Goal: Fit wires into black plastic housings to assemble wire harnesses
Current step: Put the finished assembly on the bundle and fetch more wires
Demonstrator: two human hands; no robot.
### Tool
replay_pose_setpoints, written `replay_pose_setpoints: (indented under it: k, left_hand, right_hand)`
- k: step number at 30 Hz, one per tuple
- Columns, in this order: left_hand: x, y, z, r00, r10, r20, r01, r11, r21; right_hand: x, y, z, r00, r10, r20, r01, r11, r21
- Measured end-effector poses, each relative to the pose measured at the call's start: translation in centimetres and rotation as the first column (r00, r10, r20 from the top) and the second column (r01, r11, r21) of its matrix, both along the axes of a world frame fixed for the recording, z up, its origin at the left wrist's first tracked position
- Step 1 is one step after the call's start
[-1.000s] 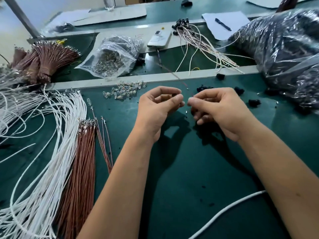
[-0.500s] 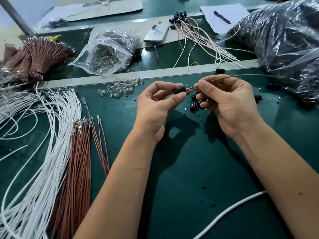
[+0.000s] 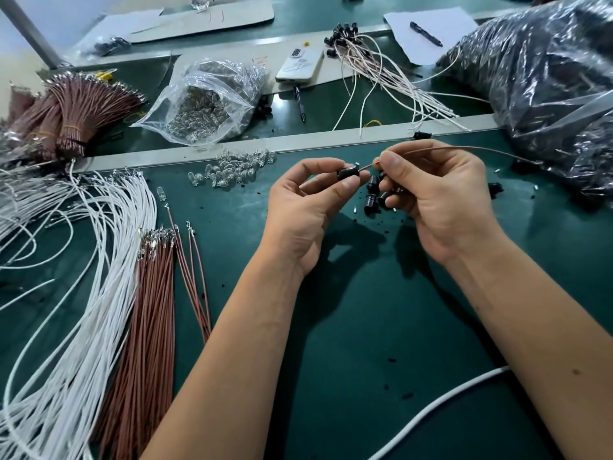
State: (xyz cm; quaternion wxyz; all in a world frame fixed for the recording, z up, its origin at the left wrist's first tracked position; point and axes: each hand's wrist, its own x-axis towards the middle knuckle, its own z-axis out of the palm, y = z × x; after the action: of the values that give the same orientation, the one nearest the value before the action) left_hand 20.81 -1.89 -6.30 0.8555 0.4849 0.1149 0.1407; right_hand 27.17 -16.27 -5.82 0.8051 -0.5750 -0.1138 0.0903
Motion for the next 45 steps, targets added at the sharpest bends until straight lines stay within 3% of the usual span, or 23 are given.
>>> replay_pose_setpoints:
  k: [17, 31, 35, 40, 45]
  left_hand:
    - [0.28, -0.1, -0.15, 1.0, 0.008, -0.022, -0.008, 1.0, -0.014]
    - [0.17, -0.34, -0.4, 0.999, 0.008, -0.054, 0.001, 0.985, 0.17]
    - [0.08, -0.39, -0.34, 0.999, -0.01, -0.039, 0.02, 0.964, 0.266]
    - [-0.02, -0.18, -0.45, 0.999, 0.011, -0.036, 0.007, 0.886, 0.464]
    - [-0.09, 0.43, -0.34, 0.999, 0.023, -0.03, -0.004, 0.853, 0.522]
  right_hand:
    - [0.35, 0.22, -0.71, 0.999, -0.017, 0.036, 0.02, 0.997, -0.073]
    - [0.19, 0.18, -0.52, 0.994, 0.107, 0.037, -0.105, 0.993, -0.058]
    - [-0.01, 0.13, -0.69, 0.983, 0.036, 0.179, 0.008, 0.97, -0.243]
    - [-0.06, -0.18, -0.38, 0.971, 0.105, 0.213, -0.031, 0.945, -0.325]
    - [0.05, -0.38, -0.29, 0.981, 0.166, 0.102, -0.131, 0.95, -0.282]
